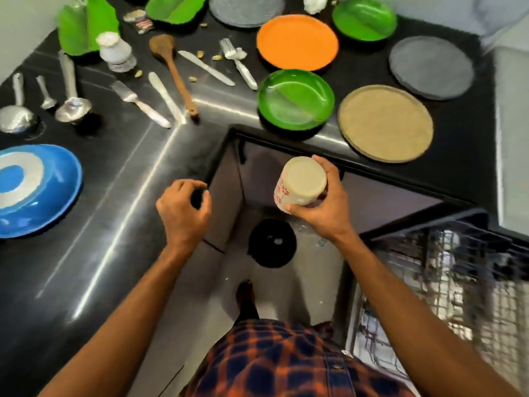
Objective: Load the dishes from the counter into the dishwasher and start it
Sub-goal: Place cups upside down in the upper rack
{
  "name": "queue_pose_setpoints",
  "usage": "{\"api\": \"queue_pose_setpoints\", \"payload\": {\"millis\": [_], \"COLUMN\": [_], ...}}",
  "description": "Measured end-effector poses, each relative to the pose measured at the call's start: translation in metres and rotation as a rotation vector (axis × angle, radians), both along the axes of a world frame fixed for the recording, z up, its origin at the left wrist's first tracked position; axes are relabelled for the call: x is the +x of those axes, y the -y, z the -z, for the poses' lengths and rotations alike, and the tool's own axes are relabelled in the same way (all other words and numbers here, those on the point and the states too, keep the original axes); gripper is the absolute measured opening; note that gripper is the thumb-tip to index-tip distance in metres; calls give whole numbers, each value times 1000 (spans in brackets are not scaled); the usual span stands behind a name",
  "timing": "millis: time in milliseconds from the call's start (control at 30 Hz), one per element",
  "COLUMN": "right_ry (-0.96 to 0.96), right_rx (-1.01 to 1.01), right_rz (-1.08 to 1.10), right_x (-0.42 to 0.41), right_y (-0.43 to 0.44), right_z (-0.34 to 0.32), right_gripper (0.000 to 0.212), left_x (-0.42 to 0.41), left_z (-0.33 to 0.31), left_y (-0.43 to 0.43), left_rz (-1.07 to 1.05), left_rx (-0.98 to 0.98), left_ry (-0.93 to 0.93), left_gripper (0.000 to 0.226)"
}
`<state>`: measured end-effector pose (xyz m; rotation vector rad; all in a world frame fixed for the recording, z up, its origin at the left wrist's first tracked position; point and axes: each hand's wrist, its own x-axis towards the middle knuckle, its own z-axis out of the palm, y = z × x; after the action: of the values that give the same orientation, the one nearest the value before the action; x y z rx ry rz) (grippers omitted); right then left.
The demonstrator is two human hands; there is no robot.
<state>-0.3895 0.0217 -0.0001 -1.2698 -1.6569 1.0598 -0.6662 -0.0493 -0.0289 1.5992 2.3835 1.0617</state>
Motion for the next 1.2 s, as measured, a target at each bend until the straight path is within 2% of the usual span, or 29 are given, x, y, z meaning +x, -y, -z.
{"api": "queue_pose_setpoints", "payload": {"millis": [100, 200, 300, 533, 867, 1033, 1200], "right_ry": [14, 35, 39, 71, 84, 8, 12], "right_rx": [-60, -107, -157, -248, -390, -450, -480], "right_rz": [48, 112, 197, 416, 800, 887, 924], "right_x": [65, 137, 202, 346, 459, 488, 520], "right_y": [25, 53, 81, 145, 180, 152, 91], "right_z": [7, 17, 29, 50, 116, 155, 183], "right_gripper": [96, 95, 94, 89, 92, 94, 102], "left_x": [70, 147, 221, 382, 518, 563, 603], "left_z": [7, 14, 23, 47, 65, 86, 117], "left_y": [-3, -2, 4, 21, 13, -10, -51], "left_rz": [74, 177, 288, 431, 659, 621, 523], "left_rx": [-79, -133, -190, -444, -744, -867, -872], "left_ry": [-9, 142, 228, 447, 484, 521, 577], "left_gripper": [16, 18, 8, 8, 7, 30, 56]}}
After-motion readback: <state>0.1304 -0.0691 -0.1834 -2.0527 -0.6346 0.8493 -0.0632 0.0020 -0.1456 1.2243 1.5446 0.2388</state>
